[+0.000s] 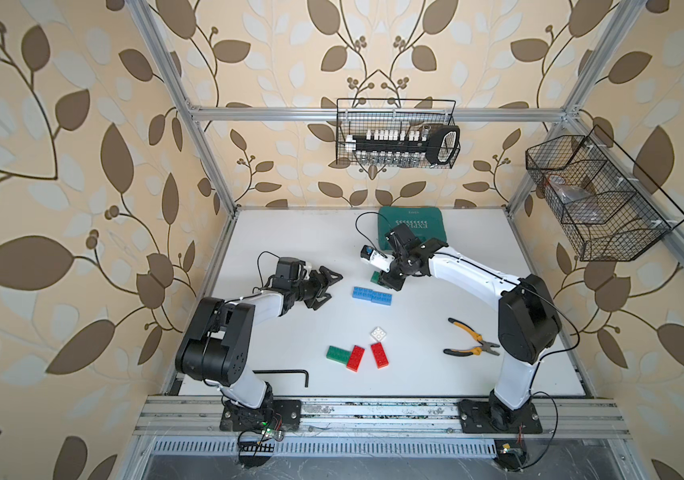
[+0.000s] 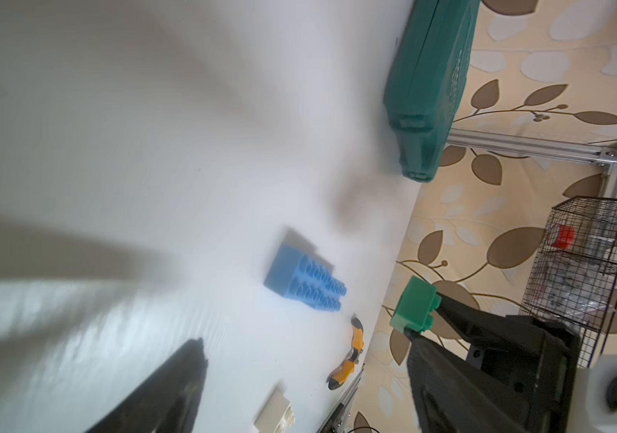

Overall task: Assemble a small pinwheel with lego
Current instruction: Assemble the lego brick with the lego brick.

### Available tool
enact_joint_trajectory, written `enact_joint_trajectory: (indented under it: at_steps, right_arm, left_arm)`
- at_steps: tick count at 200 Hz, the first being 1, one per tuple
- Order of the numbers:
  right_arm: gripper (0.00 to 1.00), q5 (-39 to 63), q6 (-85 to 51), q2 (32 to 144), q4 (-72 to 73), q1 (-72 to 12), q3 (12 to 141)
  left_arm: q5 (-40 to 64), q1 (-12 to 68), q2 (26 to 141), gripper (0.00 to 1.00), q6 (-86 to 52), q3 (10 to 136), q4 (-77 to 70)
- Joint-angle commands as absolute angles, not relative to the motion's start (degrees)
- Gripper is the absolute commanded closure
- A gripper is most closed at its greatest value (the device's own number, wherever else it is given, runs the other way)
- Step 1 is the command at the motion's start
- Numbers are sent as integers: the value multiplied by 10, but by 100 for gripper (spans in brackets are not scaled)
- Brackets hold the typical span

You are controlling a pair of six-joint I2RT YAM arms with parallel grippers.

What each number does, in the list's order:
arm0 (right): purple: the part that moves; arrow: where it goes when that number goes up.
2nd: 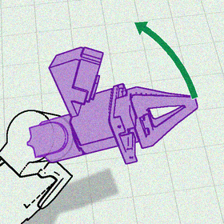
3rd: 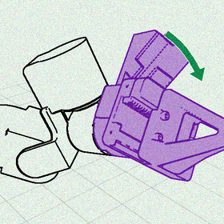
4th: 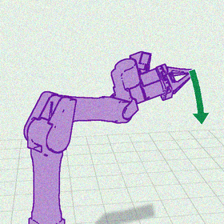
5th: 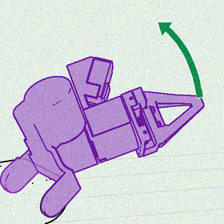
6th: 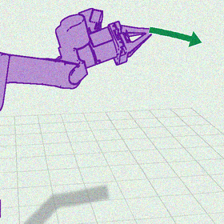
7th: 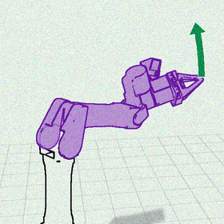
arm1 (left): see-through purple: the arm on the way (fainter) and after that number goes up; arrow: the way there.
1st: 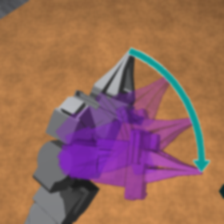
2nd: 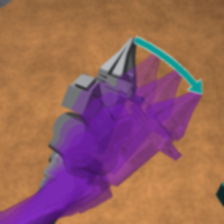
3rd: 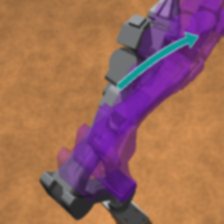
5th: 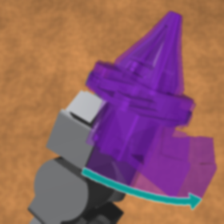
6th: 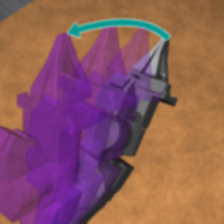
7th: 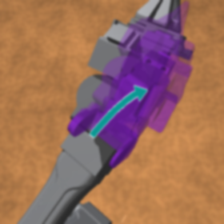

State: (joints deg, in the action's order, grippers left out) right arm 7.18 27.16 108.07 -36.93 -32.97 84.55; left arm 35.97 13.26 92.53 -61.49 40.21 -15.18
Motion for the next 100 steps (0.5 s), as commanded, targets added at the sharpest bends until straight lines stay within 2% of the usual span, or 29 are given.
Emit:
enact_joint_trajectory:
  at_steps: [1, 100]
  right_arm:
    - [85, 68, 261, 1114, -389, -332, 866]
    - [86, 105, 256, 1170, -367, -330, 890]
  left_arm:
    - [334, 139, 949, 13, -589, 445, -167]
    - [344, 166, 1039, 16, -578, 488, -195]
